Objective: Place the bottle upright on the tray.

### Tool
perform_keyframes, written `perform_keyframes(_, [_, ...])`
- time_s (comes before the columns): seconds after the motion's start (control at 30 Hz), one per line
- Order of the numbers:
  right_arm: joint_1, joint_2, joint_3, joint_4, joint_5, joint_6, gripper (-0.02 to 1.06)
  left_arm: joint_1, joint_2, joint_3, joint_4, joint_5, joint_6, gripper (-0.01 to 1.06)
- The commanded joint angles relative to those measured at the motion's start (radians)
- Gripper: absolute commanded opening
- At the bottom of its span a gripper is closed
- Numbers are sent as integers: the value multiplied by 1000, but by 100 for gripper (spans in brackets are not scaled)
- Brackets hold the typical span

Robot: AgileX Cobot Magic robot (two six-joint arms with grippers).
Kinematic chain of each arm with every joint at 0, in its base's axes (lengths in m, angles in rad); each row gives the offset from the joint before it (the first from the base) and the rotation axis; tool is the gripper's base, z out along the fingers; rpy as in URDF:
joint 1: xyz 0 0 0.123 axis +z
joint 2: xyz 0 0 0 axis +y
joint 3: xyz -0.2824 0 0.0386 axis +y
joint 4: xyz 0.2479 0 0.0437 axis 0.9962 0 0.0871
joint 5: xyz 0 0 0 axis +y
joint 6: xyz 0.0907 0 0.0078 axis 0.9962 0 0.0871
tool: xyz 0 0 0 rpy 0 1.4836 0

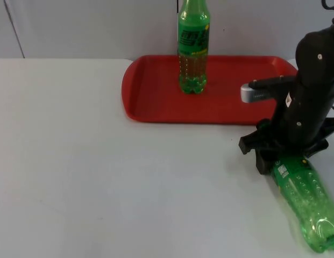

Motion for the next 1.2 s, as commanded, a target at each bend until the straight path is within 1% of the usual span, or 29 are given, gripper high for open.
perform_keyframes(0.0, [5,18,5,19,2,-4,0,-6,-5,5,-9,-1,1,105])
perform_keyframes(0.07, [5,18,5,19,5,-33,0,-6,-5,5,-9,-1,1,105])
perform_keyframes(0.67, [5,7,5,18,29,-11,0,-6,-5,5,-9,-1,1,105])
perform_keyframes(1.17, [1,-238,5,10,28,-82,0,-6,-5,5,-9,-1,1,105])
